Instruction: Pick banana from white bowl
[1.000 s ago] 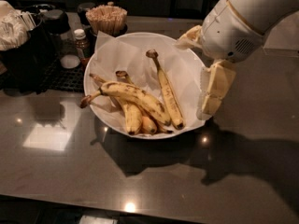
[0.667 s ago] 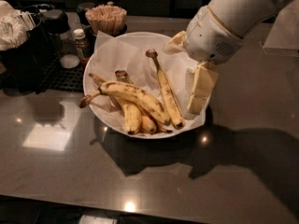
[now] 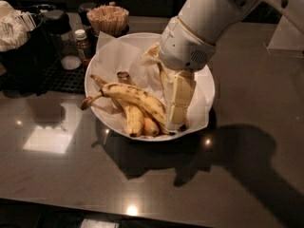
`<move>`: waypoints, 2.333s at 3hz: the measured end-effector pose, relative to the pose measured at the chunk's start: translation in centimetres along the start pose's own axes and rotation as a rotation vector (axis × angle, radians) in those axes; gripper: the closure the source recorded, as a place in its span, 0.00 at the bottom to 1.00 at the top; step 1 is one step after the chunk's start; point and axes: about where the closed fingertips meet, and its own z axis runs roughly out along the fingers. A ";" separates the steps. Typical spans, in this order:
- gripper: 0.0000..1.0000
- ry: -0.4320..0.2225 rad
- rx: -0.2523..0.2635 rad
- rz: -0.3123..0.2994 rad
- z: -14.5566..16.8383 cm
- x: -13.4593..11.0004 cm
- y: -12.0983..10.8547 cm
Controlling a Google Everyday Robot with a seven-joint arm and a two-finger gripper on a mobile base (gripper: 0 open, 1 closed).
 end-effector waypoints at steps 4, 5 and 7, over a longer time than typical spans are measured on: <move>0.00 -0.121 -0.121 -0.029 5.6 0.6 -1.2; 0.00 -0.122 -0.122 -0.029 5.6 0.6 -1.2; 0.42 -0.122 -0.122 -0.029 5.6 0.6 -1.2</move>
Offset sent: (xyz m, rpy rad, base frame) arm 0.0111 0.0033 -0.0456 0.0671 0.1024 0.0270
